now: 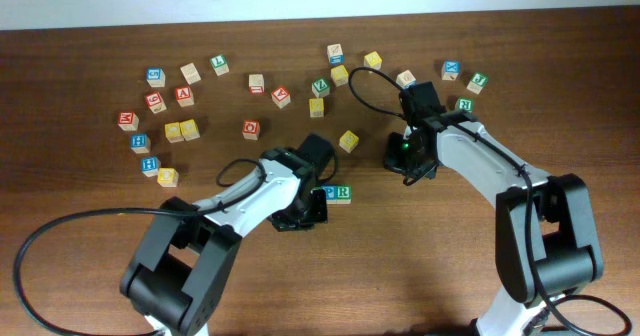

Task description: Spell out CVPR

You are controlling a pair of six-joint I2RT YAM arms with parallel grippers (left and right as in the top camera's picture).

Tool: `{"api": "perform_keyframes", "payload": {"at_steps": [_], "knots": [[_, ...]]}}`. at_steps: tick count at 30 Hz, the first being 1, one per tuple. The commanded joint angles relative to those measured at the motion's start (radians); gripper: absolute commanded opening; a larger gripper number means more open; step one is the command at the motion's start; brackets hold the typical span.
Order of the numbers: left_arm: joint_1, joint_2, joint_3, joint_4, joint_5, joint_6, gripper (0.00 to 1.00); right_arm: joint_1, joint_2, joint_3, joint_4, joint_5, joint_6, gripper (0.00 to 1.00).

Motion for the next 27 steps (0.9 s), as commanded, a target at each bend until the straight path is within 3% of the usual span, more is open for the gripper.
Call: {"api": "perform_keyframes", "payload": {"at_steps": [1, 9, 27], "knots": [[-0.019, 0.01, -0.005, 0.023, -0.047, -0.004, 0.0, -0.002, 0.001, -0.002, -0.002, 0.009, -0.007, 0.11], [-0.019, 0.01, -0.005, 0.104, -0.054, -0.003, 0.0, -0.002, 0.001, -0.002, -0.004, 0.009, -0.007, 0.11], [-0.019, 0.01, -0.005, 0.134, -0.077, -0.004, 0.0, 0.0, 0.001, -0.002, -0.004, 0.009, -0.007, 0.11]]}}
